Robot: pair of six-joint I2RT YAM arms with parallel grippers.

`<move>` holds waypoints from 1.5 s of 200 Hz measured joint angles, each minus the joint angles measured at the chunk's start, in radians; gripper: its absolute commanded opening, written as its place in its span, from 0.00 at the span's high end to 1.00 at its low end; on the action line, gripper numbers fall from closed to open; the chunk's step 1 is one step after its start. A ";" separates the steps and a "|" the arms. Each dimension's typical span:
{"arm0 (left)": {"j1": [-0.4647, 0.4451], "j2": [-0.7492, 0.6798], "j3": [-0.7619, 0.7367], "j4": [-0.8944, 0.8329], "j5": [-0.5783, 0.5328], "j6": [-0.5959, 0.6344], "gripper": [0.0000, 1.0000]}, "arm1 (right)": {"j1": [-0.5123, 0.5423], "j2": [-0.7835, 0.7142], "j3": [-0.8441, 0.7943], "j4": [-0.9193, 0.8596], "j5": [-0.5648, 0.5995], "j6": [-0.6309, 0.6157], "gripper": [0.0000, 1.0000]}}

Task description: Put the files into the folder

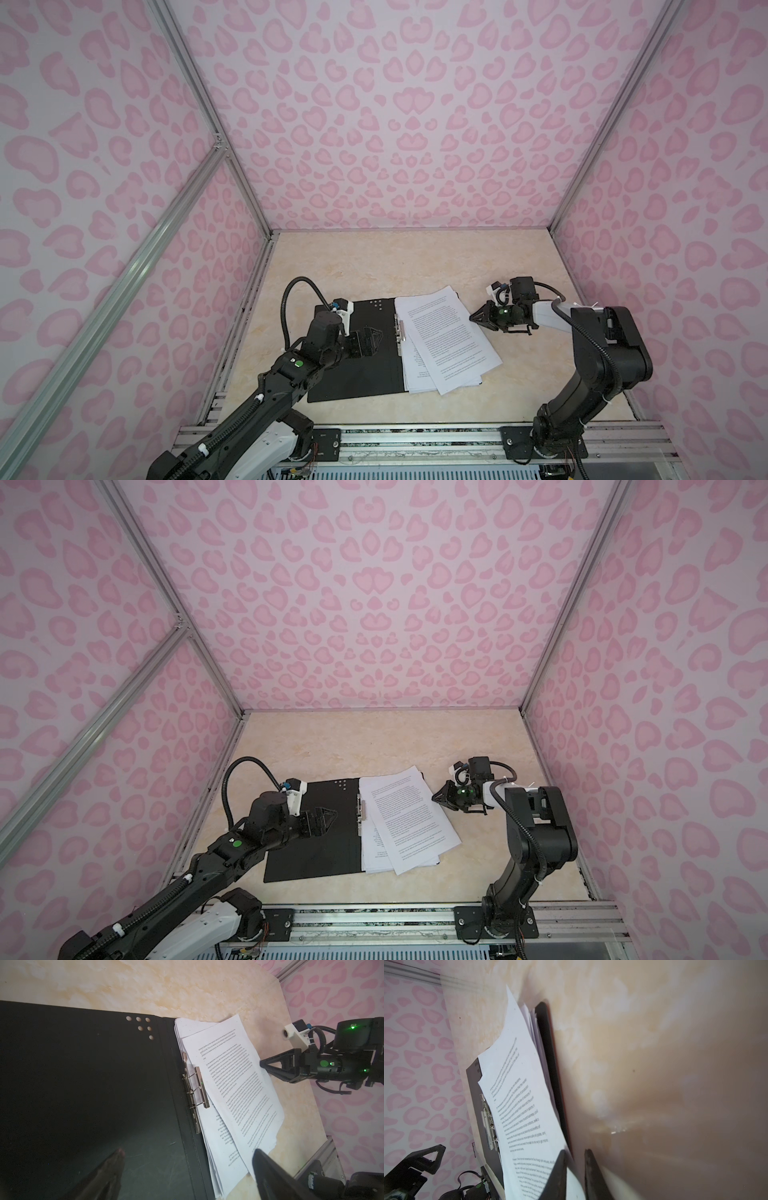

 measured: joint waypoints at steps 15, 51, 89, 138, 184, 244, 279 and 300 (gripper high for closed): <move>0.004 -0.004 0.000 -0.004 0.000 0.000 0.03 | -0.001 -0.022 -0.023 0.018 -0.014 0.018 0.94; 0.007 -0.009 0.011 -0.024 0.000 0.008 0.03 | 0.000 -0.066 -0.070 0.080 -0.046 0.080 1.00; 0.011 -0.016 0.018 -0.032 -0.001 0.014 0.03 | 0.029 -0.128 -0.133 0.171 -0.045 0.170 1.00; 0.017 -0.025 0.023 -0.058 -0.009 0.016 0.03 | 0.134 -0.236 -0.177 0.237 0.084 0.288 1.00; 0.018 -0.053 0.027 -0.087 -0.013 0.023 0.03 | 0.195 -0.346 -0.269 0.255 0.242 0.370 1.00; 0.019 -0.054 0.031 -0.093 -0.019 0.026 0.03 | 0.247 -0.408 -0.304 0.264 0.358 0.444 1.00; 0.019 -0.057 0.040 -0.100 -0.019 0.030 0.03 | 0.274 -0.402 -0.304 0.275 0.385 0.466 1.00; 0.020 -0.061 0.040 -0.103 -0.019 0.034 0.03 | 0.290 -0.405 -0.304 0.276 0.398 0.481 1.00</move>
